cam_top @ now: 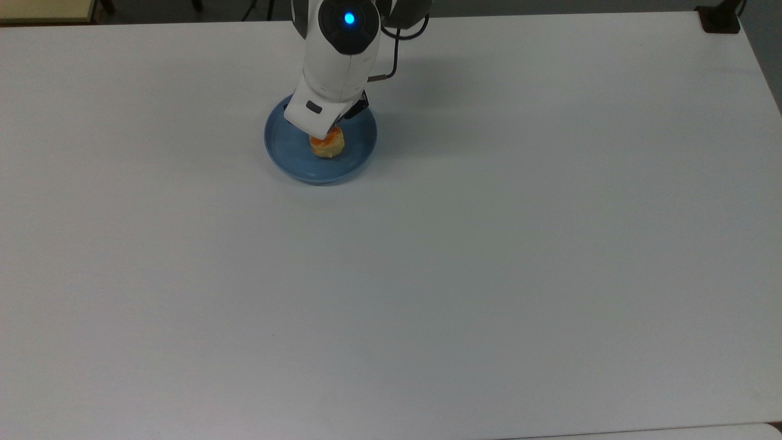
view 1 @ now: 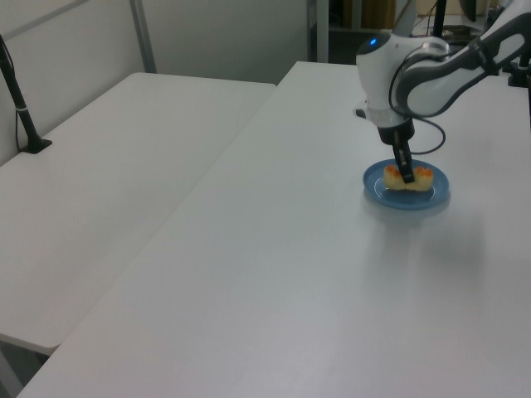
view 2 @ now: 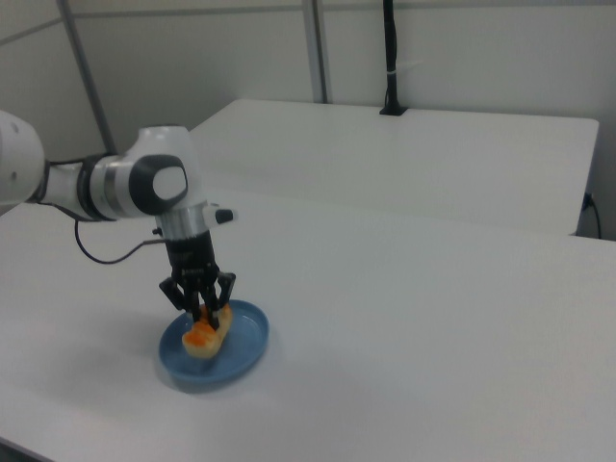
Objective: Put the bread on the table
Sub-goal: 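Lift the bread off the plate and carry it beside the plate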
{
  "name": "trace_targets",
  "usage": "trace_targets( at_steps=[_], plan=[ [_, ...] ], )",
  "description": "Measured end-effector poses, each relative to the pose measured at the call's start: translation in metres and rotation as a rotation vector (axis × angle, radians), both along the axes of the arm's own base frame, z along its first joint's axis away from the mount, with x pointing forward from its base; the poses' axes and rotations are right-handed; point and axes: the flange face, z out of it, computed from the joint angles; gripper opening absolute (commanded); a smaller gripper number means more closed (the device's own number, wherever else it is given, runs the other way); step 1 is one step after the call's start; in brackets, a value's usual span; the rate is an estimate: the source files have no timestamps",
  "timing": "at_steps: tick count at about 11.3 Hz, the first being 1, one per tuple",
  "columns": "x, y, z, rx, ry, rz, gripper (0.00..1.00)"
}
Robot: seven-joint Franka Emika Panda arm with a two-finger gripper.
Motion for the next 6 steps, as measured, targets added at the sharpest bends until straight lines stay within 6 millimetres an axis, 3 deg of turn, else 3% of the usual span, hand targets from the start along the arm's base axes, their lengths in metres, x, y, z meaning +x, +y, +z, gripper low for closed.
trace_targets(
  at_steps=[2,3,4,6],
  plan=[
    [-0.005,0.0,0.051,0.012,-0.03,-0.011,0.27],
    [-0.01,0.013,0.073,0.044,-0.046,-0.011,0.27],
    [-0.016,0.039,0.082,0.07,-0.057,0.002,0.27],
    [-0.031,0.115,0.073,0.079,-0.051,-0.007,0.27]
  ],
)
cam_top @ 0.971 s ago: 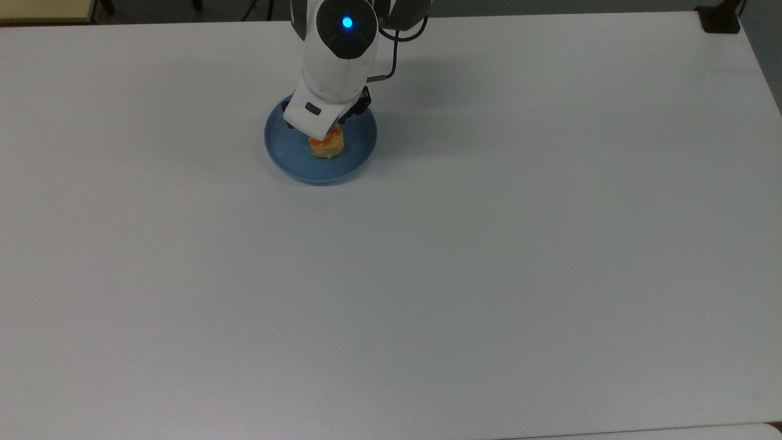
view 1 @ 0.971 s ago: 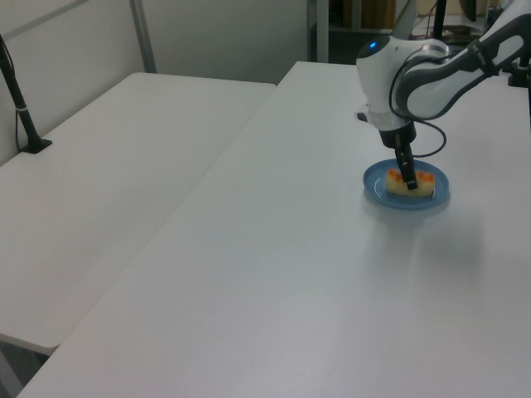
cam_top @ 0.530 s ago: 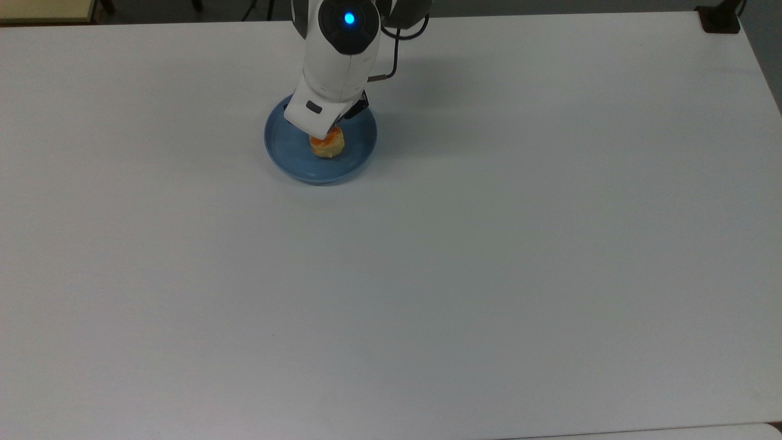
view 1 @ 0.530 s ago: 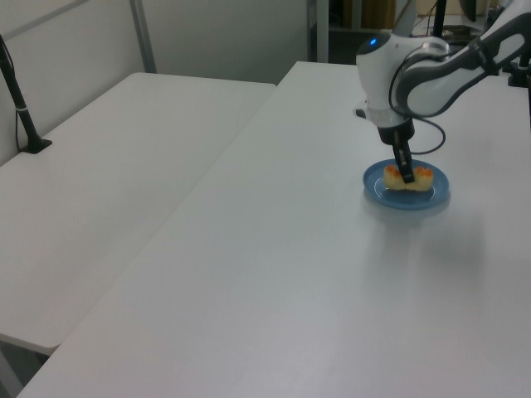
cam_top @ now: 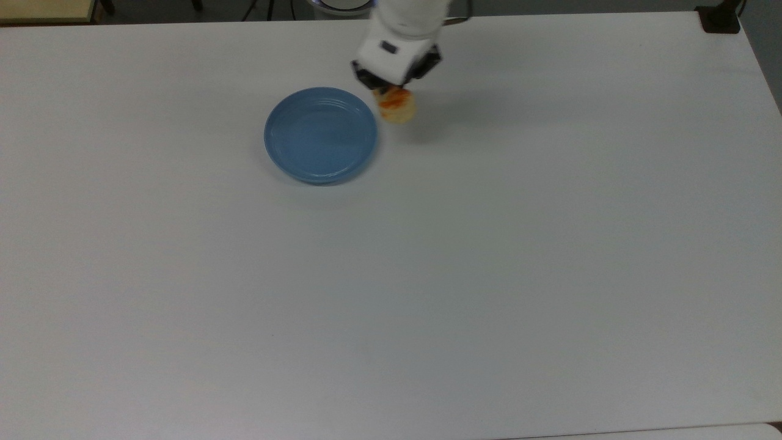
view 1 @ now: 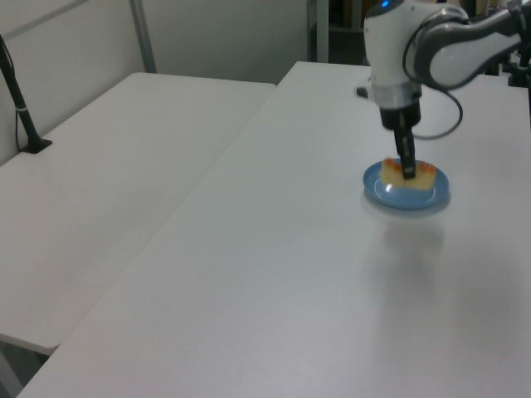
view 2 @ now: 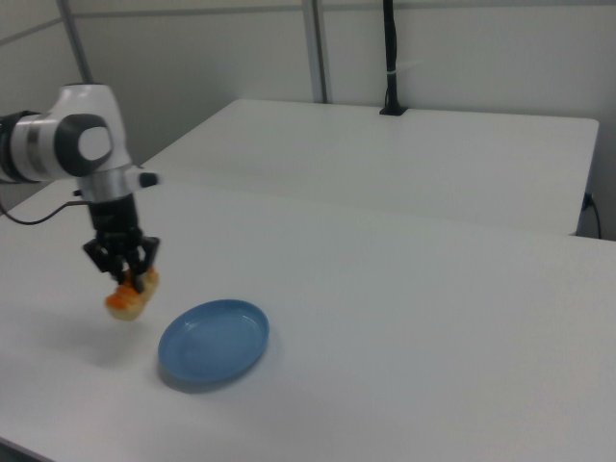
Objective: Put the bread on the table
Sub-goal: 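Lift the bread off the plate and carry it beside the plate, then set the bread on the table, open the gripper and raise it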
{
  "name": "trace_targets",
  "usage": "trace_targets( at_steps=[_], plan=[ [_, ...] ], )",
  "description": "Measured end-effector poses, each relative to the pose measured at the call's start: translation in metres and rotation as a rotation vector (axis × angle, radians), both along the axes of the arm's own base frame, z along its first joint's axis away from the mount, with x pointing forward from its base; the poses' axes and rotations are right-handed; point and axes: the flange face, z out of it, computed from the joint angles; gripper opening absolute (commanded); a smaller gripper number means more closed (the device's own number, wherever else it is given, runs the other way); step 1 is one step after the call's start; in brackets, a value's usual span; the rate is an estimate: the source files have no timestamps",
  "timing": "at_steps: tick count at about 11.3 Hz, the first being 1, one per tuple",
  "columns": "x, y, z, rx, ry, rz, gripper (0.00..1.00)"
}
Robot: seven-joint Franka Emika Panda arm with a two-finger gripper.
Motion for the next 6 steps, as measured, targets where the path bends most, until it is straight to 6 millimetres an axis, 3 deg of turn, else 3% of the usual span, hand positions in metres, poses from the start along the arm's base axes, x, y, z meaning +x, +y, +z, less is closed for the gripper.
trace_targets(
  at_steps=[2,4,5,6],
  plan=[
    [-0.018,0.072,-0.017,0.017,0.006,-0.024,0.29],
    [-0.027,0.11,-0.036,0.006,-0.009,-0.053,0.32],
    [-0.029,0.121,-0.05,-0.004,-0.011,-0.068,0.42],
    [-0.028,0.13,-0.065,-0.011,-0.017,-0.089,0.71]
  ],
)
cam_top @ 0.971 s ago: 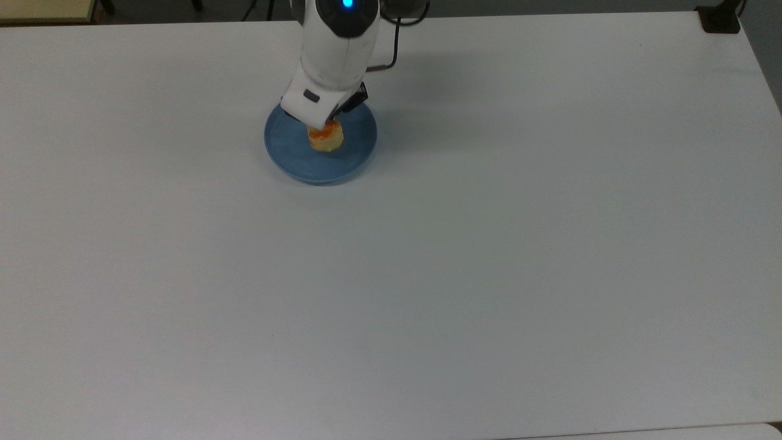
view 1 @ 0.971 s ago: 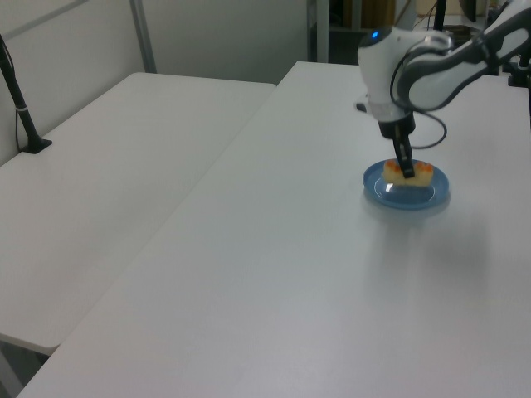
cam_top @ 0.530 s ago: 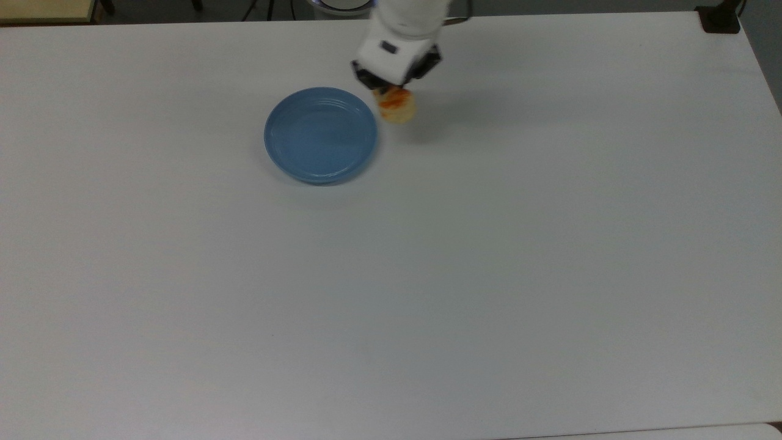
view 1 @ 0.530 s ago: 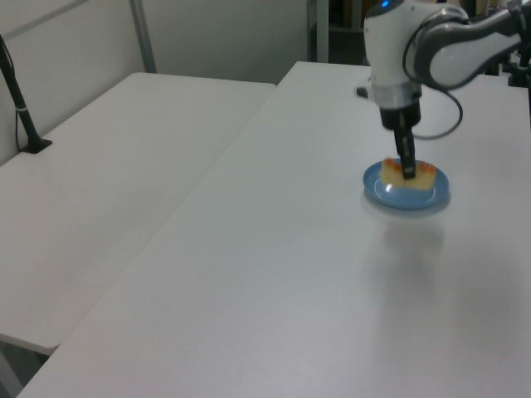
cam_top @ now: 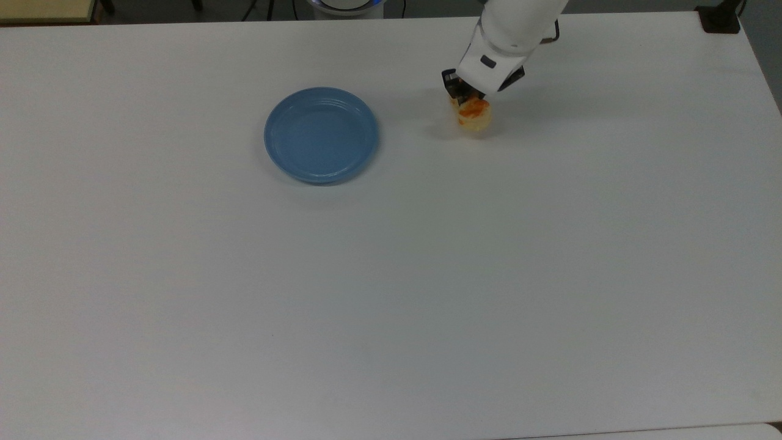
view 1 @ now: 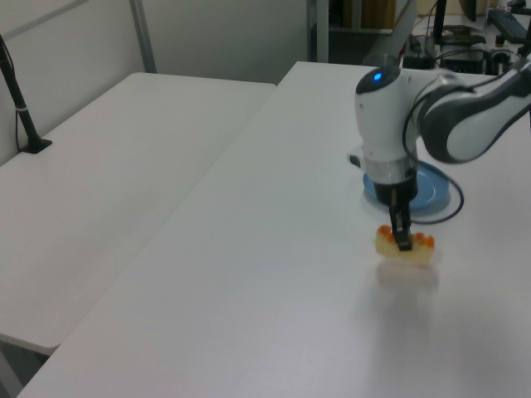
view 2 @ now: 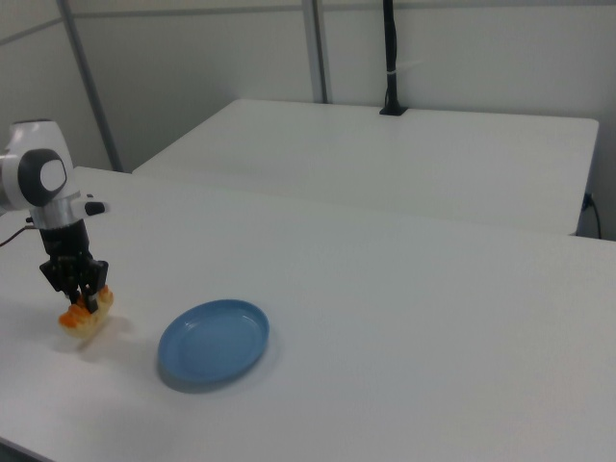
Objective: Put the bread on the table
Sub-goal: 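Set the bread on the table, open the gripper and raise it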
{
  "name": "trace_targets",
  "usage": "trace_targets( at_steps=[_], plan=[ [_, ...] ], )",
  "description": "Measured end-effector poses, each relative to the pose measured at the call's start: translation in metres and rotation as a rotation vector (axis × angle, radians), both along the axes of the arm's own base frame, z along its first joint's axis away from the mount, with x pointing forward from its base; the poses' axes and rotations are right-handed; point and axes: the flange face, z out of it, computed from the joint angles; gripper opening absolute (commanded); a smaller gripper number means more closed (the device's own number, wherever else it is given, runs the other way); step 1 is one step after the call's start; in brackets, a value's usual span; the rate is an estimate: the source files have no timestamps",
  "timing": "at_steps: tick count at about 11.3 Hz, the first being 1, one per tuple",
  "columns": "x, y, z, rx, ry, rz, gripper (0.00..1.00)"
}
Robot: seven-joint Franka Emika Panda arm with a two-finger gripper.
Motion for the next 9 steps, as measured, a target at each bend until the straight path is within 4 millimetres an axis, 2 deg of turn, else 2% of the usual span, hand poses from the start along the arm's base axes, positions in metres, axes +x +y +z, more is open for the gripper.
trace_targets(
  at_steps=[1,3,5,6,7,8,9],
  plan=[
    [0.002,0.005,-0.014,-0.004,-0.007,-0.015,1.0],
    [0.002,0.01,-0.027,-0.012,-0.001,-0.018,1.0],
    [0.003,0.013,-0.02,-0.007,-0.01,-0.02,1.0],
    [0.006,0.012,-0.007,-0.005,-0.016,-0.035,1.0],
    [0.014,0.003,0.017,0.001,-0.025,-0.06,1.0],
    [0.025,-0.015,0.055,0.017,-0.047,-0.097,1.0],
    [0.037,-0.044,0.1,0.037,-0.078,-0.124,1.0]
  ],
)
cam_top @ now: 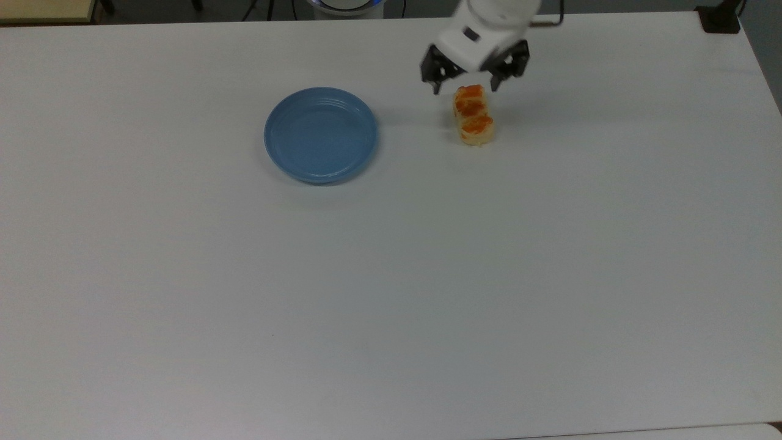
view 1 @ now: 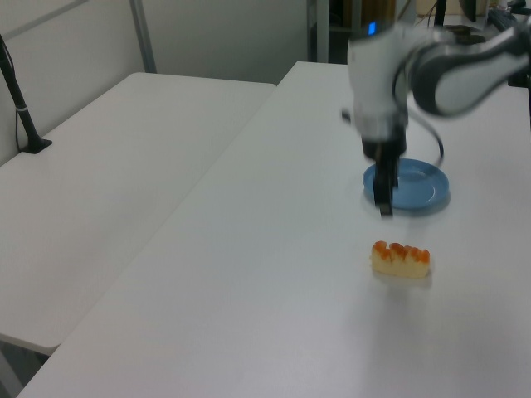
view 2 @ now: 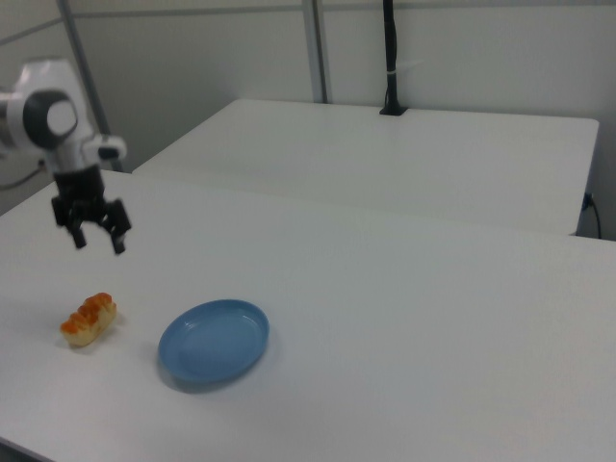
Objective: Put the bread on the table
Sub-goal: 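Set the bread on the table, open the gripper and raise it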
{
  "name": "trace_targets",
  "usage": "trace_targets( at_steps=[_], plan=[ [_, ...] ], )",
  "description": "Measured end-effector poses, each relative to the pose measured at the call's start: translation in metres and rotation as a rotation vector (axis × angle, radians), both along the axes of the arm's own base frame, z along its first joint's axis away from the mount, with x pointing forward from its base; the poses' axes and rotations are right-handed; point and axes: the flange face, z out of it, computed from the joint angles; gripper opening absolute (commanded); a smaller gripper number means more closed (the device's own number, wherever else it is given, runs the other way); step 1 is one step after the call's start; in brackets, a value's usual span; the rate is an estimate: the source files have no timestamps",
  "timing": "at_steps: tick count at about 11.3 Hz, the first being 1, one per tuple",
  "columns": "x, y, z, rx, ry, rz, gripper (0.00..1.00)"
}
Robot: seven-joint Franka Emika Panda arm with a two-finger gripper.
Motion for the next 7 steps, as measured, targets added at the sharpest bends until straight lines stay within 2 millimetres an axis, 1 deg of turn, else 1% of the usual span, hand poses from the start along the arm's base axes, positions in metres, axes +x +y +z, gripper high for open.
trace_targets(
  at_steps=[1,2,3,4,5,6,7],
  plan=[
    [0.01,-0.043,0.05,0.019,-0.028,-0.003,1.0],
    [0.015,-0.092,0.094,0.034,-0.053,-0.002,1.0],
    [0.018,-0.141,0.128,0.044,-0.077,-0.01,1.0],
    [0.021,-0.183,0.148,0.047,-0.099,-0.032,1.0],
    [0.024,-0.217,0.156,0.046,-0.114,-0.068,1.0],
    [0.026,-0.236,0.154,0.045,-0.111,-0.096,1.0],
    [0.027,-0.247,0.149,0.043,-0.104,-0.116,1.0]
  ],
)
